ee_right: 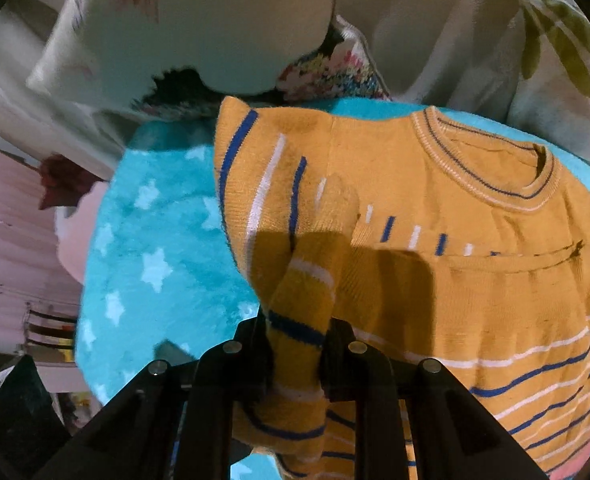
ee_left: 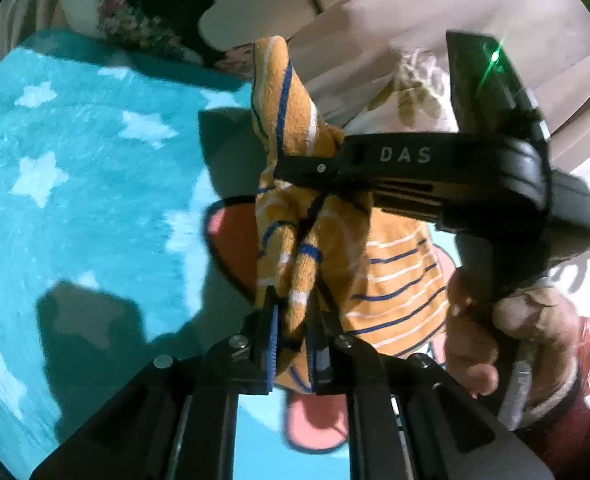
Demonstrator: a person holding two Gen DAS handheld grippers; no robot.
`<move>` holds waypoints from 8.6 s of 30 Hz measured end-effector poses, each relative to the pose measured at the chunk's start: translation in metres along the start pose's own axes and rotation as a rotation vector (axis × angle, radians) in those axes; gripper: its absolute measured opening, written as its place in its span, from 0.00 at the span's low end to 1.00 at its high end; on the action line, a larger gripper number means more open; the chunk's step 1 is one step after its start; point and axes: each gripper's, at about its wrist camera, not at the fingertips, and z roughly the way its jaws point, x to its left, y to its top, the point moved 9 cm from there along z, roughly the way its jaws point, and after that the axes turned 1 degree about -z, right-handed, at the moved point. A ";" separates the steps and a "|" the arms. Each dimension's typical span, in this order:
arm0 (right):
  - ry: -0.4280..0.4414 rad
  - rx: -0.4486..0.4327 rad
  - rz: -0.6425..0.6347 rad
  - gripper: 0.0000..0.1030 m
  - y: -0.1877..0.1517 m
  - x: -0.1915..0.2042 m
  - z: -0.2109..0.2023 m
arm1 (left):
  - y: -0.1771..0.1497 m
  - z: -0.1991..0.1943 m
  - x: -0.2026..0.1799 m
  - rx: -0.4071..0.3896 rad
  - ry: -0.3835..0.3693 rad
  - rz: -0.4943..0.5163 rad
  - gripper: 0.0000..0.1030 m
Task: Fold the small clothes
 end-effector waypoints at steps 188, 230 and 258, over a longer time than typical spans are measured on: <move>-0.208 -0.179 0.342 0.49 -0.235 -0.289 -0.193 | -0.105 0.008 -0.116 -0.084 0.539 0.193 0.66; -0.428 -0.357 0.167 0.64 -0.285 -0.227 -0.249 | -0.118 -0.113 -0.195 -0.570 0.492 0.270 1.00; -0.437 -0.221 0.182 0.65 -0.301 -0.228 -0.193 | -0.153 -0.038 -0.159 -0.238 0.487 0.193 1.00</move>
